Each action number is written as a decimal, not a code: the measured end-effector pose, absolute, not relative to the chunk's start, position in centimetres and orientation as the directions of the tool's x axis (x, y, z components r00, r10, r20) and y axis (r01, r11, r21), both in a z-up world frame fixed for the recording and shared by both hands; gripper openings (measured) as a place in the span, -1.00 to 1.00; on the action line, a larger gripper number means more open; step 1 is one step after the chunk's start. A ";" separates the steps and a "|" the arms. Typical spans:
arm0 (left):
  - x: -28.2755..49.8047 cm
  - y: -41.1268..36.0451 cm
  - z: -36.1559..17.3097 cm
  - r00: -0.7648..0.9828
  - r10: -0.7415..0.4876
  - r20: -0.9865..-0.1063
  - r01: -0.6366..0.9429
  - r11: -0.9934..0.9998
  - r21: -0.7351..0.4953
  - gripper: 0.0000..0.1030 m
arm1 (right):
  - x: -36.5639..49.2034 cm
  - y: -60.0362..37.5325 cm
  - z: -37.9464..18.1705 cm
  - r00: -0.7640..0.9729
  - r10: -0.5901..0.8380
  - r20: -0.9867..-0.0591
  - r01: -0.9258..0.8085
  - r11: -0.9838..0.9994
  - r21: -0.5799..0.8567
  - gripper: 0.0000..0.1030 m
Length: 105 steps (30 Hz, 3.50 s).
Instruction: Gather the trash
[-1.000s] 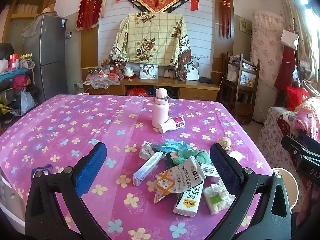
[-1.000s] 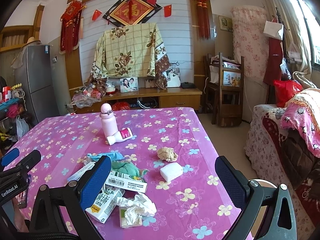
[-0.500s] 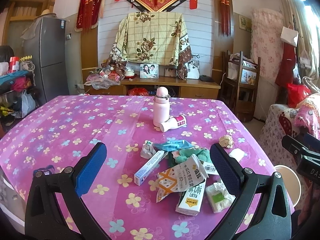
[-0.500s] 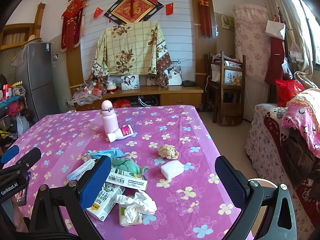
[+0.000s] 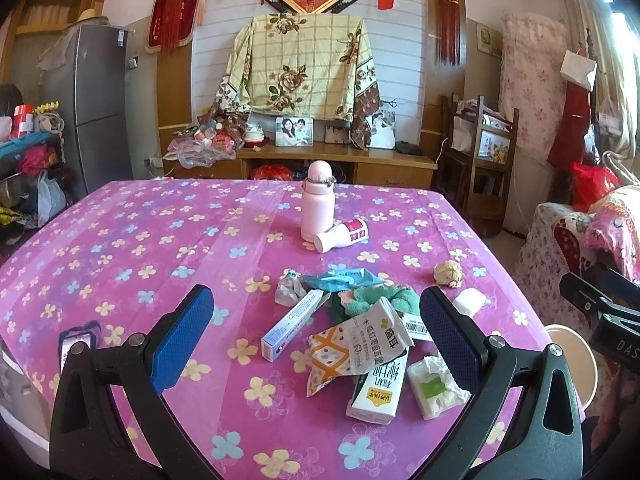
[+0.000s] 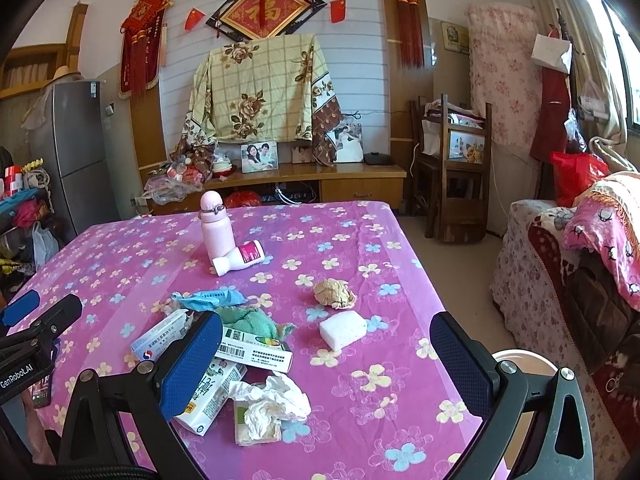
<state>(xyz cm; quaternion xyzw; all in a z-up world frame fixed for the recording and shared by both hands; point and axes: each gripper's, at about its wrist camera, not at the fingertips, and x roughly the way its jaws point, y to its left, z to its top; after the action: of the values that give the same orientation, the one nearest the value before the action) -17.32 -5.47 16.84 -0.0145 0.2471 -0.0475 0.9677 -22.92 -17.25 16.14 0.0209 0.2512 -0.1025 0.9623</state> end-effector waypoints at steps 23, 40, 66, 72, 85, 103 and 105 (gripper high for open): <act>-17.0 -5.0 15.5 0.861 -0.081 -0.502 0.077 0.997 -0.029 0.99 | -22.1 -17.6 14.7 0.821 -0.172 -0.544 0.198 0.980 -0.011 1.00; -15.9 -4.0 13.7 0.830 -0.048 -0.556 0.063 0.998 0.007 0.99 | -20.1 -18.0 11.2 0.699 -0.138 -0.702 0.182 0.983 -0.012 1.00; -14.6 -5.6 7.8 0.671 -0.214 -0.710 0.302 0.953 -0.001 0.99 | -15.3 -16.8 3.3 0.570 0.148 -0.809 -0.015 0.985 0.169 0.44; -14.0 -7.4 6.8 0.648 -0.220 -0.729 0.329 0.944 0.007 0.99 | -13.5 -18.7 1.5 0.553 0.235 -0.799 0.012 0.957 0.290 -0.36; -11.0 -13.2 3.8 0.576 -0.228 -0.785 0.374 0.927 0.005 0.66 | -17.6 -23.3 4.3 0.652 0.200 -0.731 0.065 0.946 0.317 -0.45; -12.6 -12.1 5.6 0.528 -0.285 -0.800 0.420 0.906 -0.046 -0.80 | -19.8 -22.5 5.7 0.665 0.189 -0.722 0.048 0.955 0.294 -0.45; -13.0 -11.6 5.4 0.523 -0.286 -0.803 0.415 0.908 -0.053 -0.79 | -20.0 -22.5 5.7 0.666 0.190 -0.722 0.051 0.953 0.298 -0.45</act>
<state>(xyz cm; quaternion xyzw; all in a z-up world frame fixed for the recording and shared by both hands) -12.99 -11.57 5.35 0.0728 0.4447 -0.2015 0.8697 -20.01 -22.53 5.70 0.1481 0.4070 0.0384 0.9005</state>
